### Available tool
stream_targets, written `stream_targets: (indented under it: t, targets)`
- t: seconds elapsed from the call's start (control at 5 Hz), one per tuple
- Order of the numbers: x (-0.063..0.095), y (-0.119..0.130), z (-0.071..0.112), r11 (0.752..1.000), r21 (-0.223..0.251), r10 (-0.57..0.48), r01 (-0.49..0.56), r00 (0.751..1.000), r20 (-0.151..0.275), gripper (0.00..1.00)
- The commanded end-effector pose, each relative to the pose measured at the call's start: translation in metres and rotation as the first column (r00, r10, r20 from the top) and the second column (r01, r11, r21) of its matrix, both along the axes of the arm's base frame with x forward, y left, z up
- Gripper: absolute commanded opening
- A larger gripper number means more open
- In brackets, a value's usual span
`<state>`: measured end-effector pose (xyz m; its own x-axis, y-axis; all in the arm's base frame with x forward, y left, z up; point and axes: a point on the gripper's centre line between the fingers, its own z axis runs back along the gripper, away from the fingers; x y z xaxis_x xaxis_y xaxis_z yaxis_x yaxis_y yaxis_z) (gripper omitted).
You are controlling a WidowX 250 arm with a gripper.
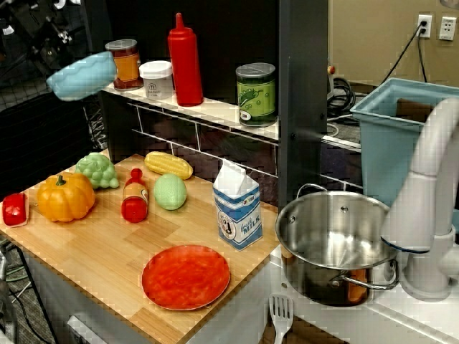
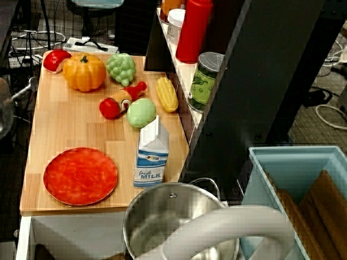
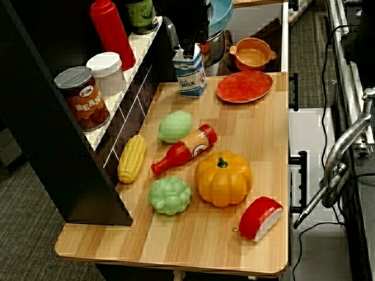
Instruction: Lift bowl
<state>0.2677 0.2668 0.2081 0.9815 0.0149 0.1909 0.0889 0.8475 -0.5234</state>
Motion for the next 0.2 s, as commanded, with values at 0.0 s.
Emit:
stream_targets:
  t: [0.0]
  targets:
    - [-0.0031,0.0069,0.0164,0.999,0.04,0.003,-0.004,0.999,0.035,0.0]
